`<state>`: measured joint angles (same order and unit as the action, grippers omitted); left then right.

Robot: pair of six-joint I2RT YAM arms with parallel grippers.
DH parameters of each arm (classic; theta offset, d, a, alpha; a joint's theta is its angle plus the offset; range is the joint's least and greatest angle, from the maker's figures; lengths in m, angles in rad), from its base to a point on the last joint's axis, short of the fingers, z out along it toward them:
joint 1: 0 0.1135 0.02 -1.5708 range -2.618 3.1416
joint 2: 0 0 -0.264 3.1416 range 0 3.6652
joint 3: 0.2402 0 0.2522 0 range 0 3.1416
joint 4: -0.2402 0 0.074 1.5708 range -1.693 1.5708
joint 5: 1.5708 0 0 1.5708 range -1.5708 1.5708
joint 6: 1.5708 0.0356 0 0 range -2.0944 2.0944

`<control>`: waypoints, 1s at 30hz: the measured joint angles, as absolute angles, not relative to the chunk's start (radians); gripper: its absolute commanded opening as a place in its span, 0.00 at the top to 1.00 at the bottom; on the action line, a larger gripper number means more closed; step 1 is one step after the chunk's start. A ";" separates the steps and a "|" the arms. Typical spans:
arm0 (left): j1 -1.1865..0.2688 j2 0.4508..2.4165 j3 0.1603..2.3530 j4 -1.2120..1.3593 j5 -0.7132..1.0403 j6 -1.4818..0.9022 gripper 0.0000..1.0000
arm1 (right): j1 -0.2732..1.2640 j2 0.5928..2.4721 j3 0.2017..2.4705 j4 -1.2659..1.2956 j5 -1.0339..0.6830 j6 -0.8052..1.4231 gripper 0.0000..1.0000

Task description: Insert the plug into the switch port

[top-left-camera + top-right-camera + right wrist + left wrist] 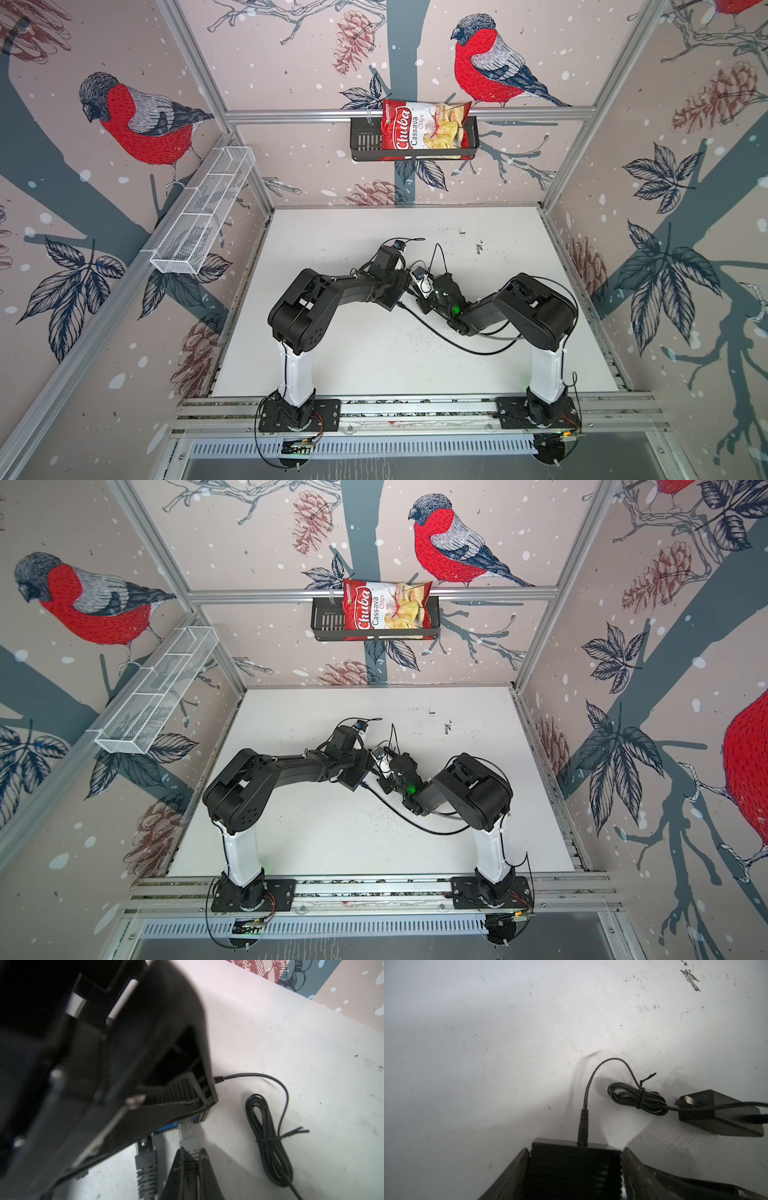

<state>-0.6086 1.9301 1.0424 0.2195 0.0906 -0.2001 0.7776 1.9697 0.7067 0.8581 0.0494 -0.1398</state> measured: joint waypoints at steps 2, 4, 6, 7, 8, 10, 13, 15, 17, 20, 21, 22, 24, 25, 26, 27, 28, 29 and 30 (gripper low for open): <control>-0.609 1.931 1.047 0.218 0.091 -0.194 0.32 | 0.775 1.970 0.707 0.856 0.047 -0.142 0.99; -0.609 1.935 1.060 0.199 0.091 -0.185 0.32 | 0.768 1.969 0.707 0.855 0.039 -0.154 0.99; -0.609 1.937 1.075 0.178 0.091 -0.180 0.31 | 0.762 1.964 0.707 0.848 0.030 -0.154 0.99; -0.609 1.937 1.084 0.165 0.093 -0.178 0.31 | 0.759 1.961 0.707 0.843 0.023 -0.154 0.99; -0.607 1.938 1.091 0.154 0.095 -0.176 0.30 | 0.757 1.960 0.707 0.841 0.018 -0.154 0.99; -0.598 1.937 1.108 0.126 0.117 -0.173 0.29 | 0.755 1.959 0.707 0.836 0.014 -0.155 0.98; -0.583 1.937 1.131 0.084 0.153 -0.160 0.27 | 0.748 1.959 0.707 0.835 -0.004 -0.155 0.98; -0.574 1.937 1.147 0.057 0.176 -0.151 0.26 | 0.747 1.959 0.711 0.828 -0.010 -0.155 0.97; -0.565 1.937 1.160 0.033 0.190 -0.146 0.25 | 0.747 1.961 0.720 0.818 -0.017 -0.155 0.96; -0.549 1.937 1.172 0.004 0.212 -0.140 0.24 | 0.745 1.966 0.739 0.798 -0.032 -0.155 0.94; -0.544 1.937 1.177 -0.006 0.214 -0.138 0.24 | 0.745 1.969 0.748 0.790 -0.037 -0.155 0.93; -0.540 1.937 1.182 -0.013 0.213 -0.137 0.24 | 0.744 1.973 0.760 0.780 -0.041 -0.155 0.93; -0.533 1.940 1.191 -0.026 0.212 -0.136 0.23 | 0.739 1.979 0.782 0.756 -0.052 -0.157 0.90; -0.529 1.942 1.198 -0.035 0.210 -0.132 0.23 | 0.736 1.983 0.798 0.739 -0.057 -0.158 0.88; -0.527 1.944 1.205 -0.044 0.208 -0.130 0.22 | 0.735 1.986 0.810 0.728 -0.060 -0.158 0.87; -0.525 1.947 1.213 -0.053 0.205 -0.127 0.22 | 0.733 1.991 0.823 0.716 -0.063 -0.158 0.86; -0.524 1.950 1.222 -0.062 0.203 -0.122 0.21 | 0.731 1.993 0.834 0.705 -0.064 -0.158 0.85; -0.522 1.953 1.228 -0.067 0.203 -0.120 0.20 | 0.730 1.995 0.842 0.694 -0.065 -0.158 0.84; -0.519 1.956 1.237 -0.077 0.204 -0.119 0.20 | 0.727 1.997 0.851 0.683 -0.068 -0.157 0.83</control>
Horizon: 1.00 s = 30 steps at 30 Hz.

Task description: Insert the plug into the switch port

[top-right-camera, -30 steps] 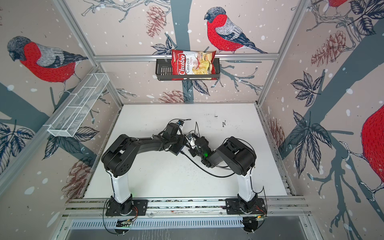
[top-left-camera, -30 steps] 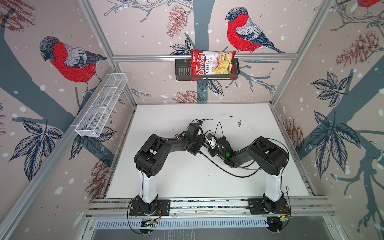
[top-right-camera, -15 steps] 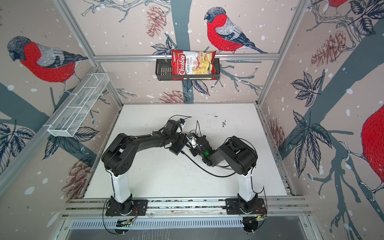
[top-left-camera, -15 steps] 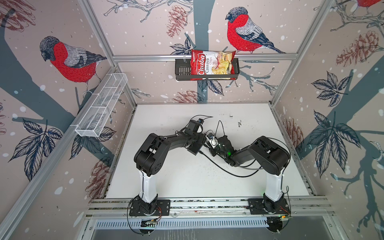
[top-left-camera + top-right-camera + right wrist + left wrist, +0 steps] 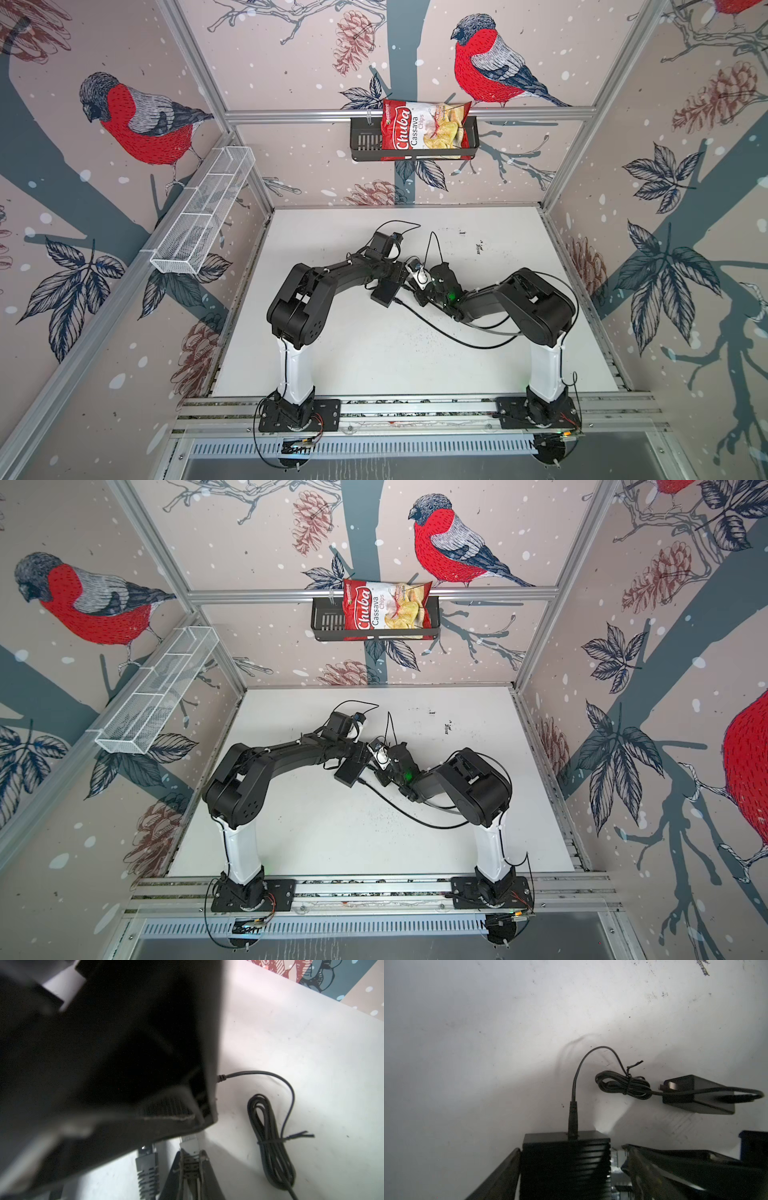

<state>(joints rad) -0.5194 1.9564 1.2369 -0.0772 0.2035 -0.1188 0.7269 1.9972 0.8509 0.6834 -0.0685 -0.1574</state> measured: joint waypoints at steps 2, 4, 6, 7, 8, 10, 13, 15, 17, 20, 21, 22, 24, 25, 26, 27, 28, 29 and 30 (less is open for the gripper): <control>-0.515 1.960 1.251 -0.094 0.206 -0.123 0.15 | 0.723 2.001 0.865 0.672 -0.079 -0.154 0.81; -0.511 1.963 1.261 -0.110 0.215 -0.125 0.11 | 0.720 2.005 0.885 0.673 -0.092 -0.155 0.79; -0.505 1.966 1.270 -0.121 0.228 -0.131 0.09 | 0.718 2.008 0.900 0.677 -0.101 -0.154 0.79; -0.501 1.967 1.274 -0.124 0.232 -0.131 0.09 | 0.717 2.010 0.904 0.678 -0.101 -0.155 0.78; -0.498 1.967 1.277 -0.126 0.234 -0.130 0.08 | 0.717 2.011 0.906 0.679 -0.101 -0.154 0.78; -0.493 1.967 1.284 -0.136 0.235 -0.130 0.07 | 0.714 2.013 0.913 0.678 -0.108 -0.155 0.77; -0.488 1.967 1.288 -0.141 0.238 -0.130 0.05 | 0.714 2.014 0.918 0.676 -0.109 -0.155 0.75; -0.486 1.962 1.288 -0.146 0.239 -0.130 0.04 | 0.713 2.011 0.919 0.676 -0.115 -0.155 0.73; -0.484 1.948 1.288 -0.150 0.239 -0.129 0.04 | 0.710 1.997 0.919 0.674 -0.118 -0.158 0.72; -0.480 1.916 1.287 -0.144 0.244 -0.126 0.04 | 0.697 1.971 0.919 0.680 -0.143 -0.157 0.71; -0.479 1.906 1.287 -0.139 0.249 -0.125 0.04 | 0.692 1.961 0.919 0.680 -0.150 -0.155 0.71; -0.476 1.900 1.285 -0.136 0.254 -0.124 0.04 | 0.689 1.954 0.919 0.680 -0.156 -0.154 0.70; -0.467 1.882 1.275 -0.130 0.273 -0.123 0.04 | 0.683 1.937 0.917 0.677 -0.165 -0.144 0.69; -0.462 1.872 1.267 -0.122 0.288 -0.123 0.04 | 0.680 1.927 0.913 0.673 -0.164 -0.130 0.68; -0.459 1.858 1.258 -0.114 0.303 -0.123 0.04 | 0.674 1.917 0.908 0.670 -0.162 -0.124 0.68; -0.455 1.847 1.249 -0.102 0.316 -0.123 0.04 | 0.670 1.911 0.904 0.664 -0.163 -0.113 0.67; -0.452 1.837 1.242 -0.091 0.324 -0.123 0.04 | 0.665 1.904 0.902 0.657 -0.163 -0.102 0.67; -0.448 1.829 1.234 -0.080 0.332 -0.123 0.04 | 0.662 1.897 0.900 0.649 -0.163 -0.101 0.67; -0.444 1.821 1.225 -0.071 0.332 -0.123 0.04 | 0.661 1.889 0.897 0.646 -0.163 -0.095 0.66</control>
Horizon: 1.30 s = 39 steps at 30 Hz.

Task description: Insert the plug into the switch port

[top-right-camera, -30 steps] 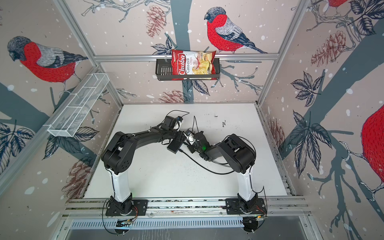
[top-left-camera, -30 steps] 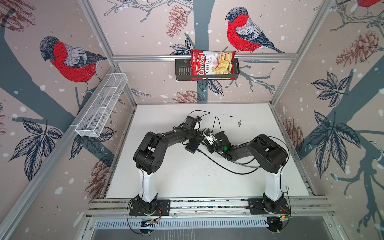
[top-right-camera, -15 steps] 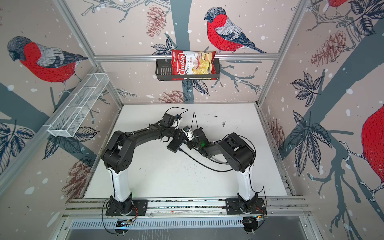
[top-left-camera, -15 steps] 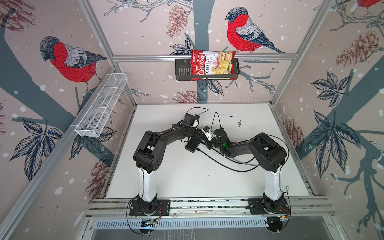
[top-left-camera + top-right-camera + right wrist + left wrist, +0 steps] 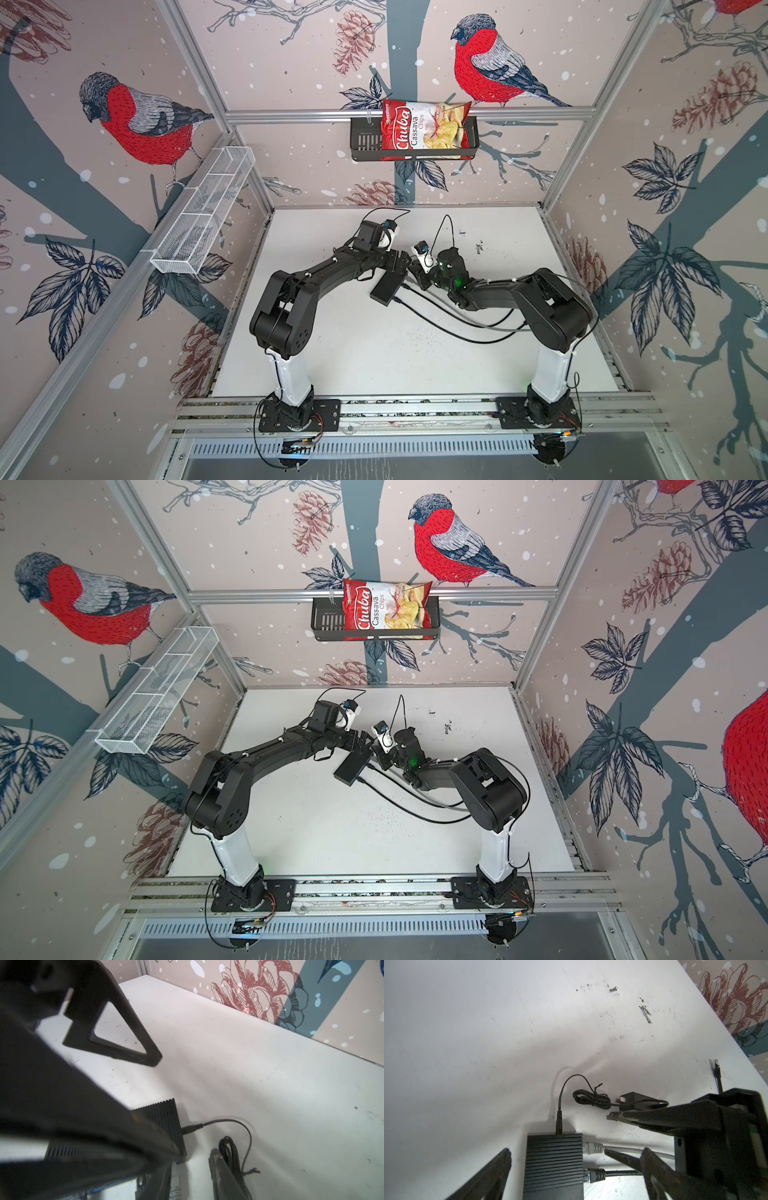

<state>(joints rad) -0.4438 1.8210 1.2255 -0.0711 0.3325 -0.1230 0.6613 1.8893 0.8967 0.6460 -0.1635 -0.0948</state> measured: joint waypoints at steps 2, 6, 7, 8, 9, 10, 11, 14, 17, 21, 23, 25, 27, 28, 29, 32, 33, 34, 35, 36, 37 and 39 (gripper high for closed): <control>-0.440 1.804 1.210 -0.054 0.327 -0.123 0.04 | 0.659 1.872 0.885 0.646 -0.167 -0.076 0.65; -0.434 1.760 1.177 -0.022 0.295 -0.131 0.04 | 0.640 1.831 0.862 0.646 -0.175 -0.052 0.63; -0.432 1.747 1.168 -0.014 0.273 -0.133 0.04 | 0.634 1.819 0.857 0.646 -0.176 -0.049 0.62; -0.428 1.732 1.155 -0.005 0.258 -0.135 0.04 | 0.628 1.802 0.850 0.646 -0.176 -0.048 0.62; -0.426 1.713 1.140 0.006 0.251 -0.139 0.04 | 0.622 1.784 0.845 0.646 -0.175 -0.045 0.61; -0.423 1.696 1.129 0.012 0.235 -0.143 0.04 | 0.614 1.767 0.840 0.646 -0.175 -0.042 0.60; -0.421 1.674 1.114 0.020 0.219 -0.150 0.04 | 0.607 1.745 0.834 0.646 -0.175 -0.036 0.59; -0.415 1.609 1.068 0.052 0.174 -0.153 0.04 | 0.581 1.686 0.819 0.646 -0.175 -0.028 0.58; -0.414 1.534 1.008 0.085 0.090 -0.157 0.04 | 0.549 1.625 0.796 0.642 -0.170 -0.027 0.55; -0.406 1.418 0.908 0.125 -0.014 -0.151 0.04 | 0.483 1.537 0.750 0.630 -0.162 -0.024 0.51; -0.389 1.357 0.854 0.146 -0.062 -0.150 0.04 | 0.439 1.501 0.730 0.620 -0.152 -0.021 0.50; -0.363 1.291 0.789 0.170 -0.101 -0.151 0.04 | 0.391 1.472 0.711 0.608 -0.143 -0.020 0.48; -0.333 1.227 0.719 0.196 -0.144 -0.158 0.04 | 0.340 1.443 0.682 0.596 -0.126 -0.016 0.02; -0.321 1.202 0.690 0.200 -0.166 -0.161 0.04 | 0.319 1.430 0.665 0.593 -0.116 -0.007 0.00; -0.306 1.176 0.660 0.204 -0.189 -0.169 0.04 | 0.296 1.412 0.644 0.588 -0.098 -0.002 0.01; -0.262 1.114 0.582 0.213 -0.238 -0.187 0.04 | 0.228 1.370 0.589 0.578 -0.070 -0.009 0.00; -0.248 1.099 0.558 0.220 -0.250 -0.191 0.04 | 0.207 1.359 0.574 0.574 -0.057 -0.004 0.00; -0.236 1.089 0.540 0.224 -0.265 -0.196 0.04 | 0.187 1.351 0.560 0.574 -0.047 -0.005 0.01; -0.224 1.080 0.521 0.227 -0.276 -0.204 0.04 | 0.166 1.345 0.546 0.574 -0.042 -0.006 0.01; -0.215 1.073 0.502 0.235 -0.290 -0.204 0.04 | 0.141 1.343 0.529 0.575 -0.032 -0.006 0.00; -0.206 1.068 0.484 0.244 -0.299 -0.204 0.04 | 0.121 1.343 0.513 0.583 -0.025 -0.007 0.00; -0.191 1.063 0.445 0.277 -0.317 -0.201 0.04 | 0.085 1.344 0.474 0.606 -0.010 -0.018 0.00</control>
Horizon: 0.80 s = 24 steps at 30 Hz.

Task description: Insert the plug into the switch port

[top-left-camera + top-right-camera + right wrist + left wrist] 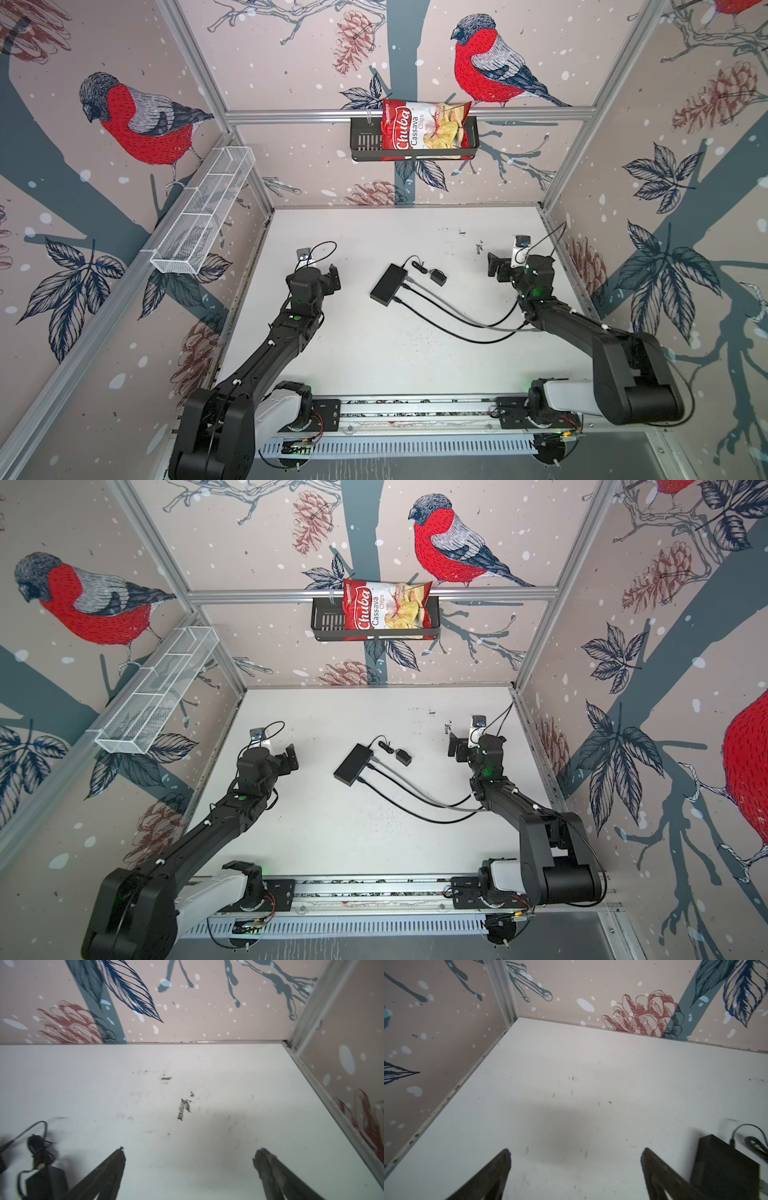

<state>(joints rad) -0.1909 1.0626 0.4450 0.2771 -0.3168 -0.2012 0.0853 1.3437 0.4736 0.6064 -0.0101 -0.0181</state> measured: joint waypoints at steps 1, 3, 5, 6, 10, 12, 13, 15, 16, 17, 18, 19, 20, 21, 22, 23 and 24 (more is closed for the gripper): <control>-0.185 1.062 0.429 0.294 -0.318 -0.197 0.04 | 0.070 1.346 0.453 0.625 -0.001 -0.025 0.01; -0.170 1.063 0.391 0.336 -0.319 -0.183 0.04 | 0.039 1.361 0.414 0.666 0.007 -0.025 0.01; -0.154 1.070 0.363 0.385 -0.318 -0.173 0.04 | 0.014 1.382 0.388 0.704 0.013 -0.025 0.01; -0.145 1.077 0.344 0.422 -0.318 -0.162 0.04 | 0.002 1.395 0.377 0.730 0.013 -0.024 0.01; -0.137 1.095 0.250 0.579 -0.317 -0.118 0.04 | -0.007 1.405 0.353 0.785 0.016 -0.019 0.01; -0.133 1.110 0.206 0.671 -0.317 -0.091 0.04 | -0.006 1.388 0.326 0.828 0.015 -0.016 0.01; -0.132 1.119 0.192 0.711 -0.316 -0.078 0.04 | -0.004 1.378 0.310 0.848 0.016 -0.013 0.01; -0.125 1.148 0.165 0.804 -0.308 -0.063 0.04 | 0.008 1.356 0.271 0.896 0.020 -0.002 0.01; -0.118 1.169 0.155 0.849 -0.307 -0.051 0.04 | 0.021 1.348 0.252 0.922 0.020 -0.002 0.00; -0.112 1.190 0.148 0.888 -0.297 -0.051 0.04 | 0.038 1.346 0.226 0.966 0.020 -0.004 0.01; -0.107 1.208 0.144 0.924 -0.288 -0.047 0.04 | 0.052 1.353 0.204 1.010 0.020 -0.010 0.00; -0.103 1.231 0.139 0.964 -0.286 -0.044 0.04 | 0.072 1.371 0.168 1.077 0.025 -0.025 0.00; -0.098 1.256 0.136 1.006 -0.272 -0.039 0.04 | 0.088 1.388 0.137 1.125 0.038 -0.028 0.01; -0.092 1.274 0.136 1.033 -0.262 -0.032 0.04 | 0.093 1.396 0.118 1.147 0.046 -0.028 0.00; -0.087 1.294 0.136 1.068 -0.251 -0.025 0.04 | 0.089 1.410 0.104 1.183 0.059 -0.027 0.01; -0.080 1.320 0.137 1.108 -0.234 -0.022 0.04 | 0.084 1.435 0.098 1.234 0.080 -0.027 0.01; -0.075 1.343 0.138 1.141 -0.228 -0.019 0.04 | 0.084 1.460 0.098 1.272 0.094 -0.027 0.00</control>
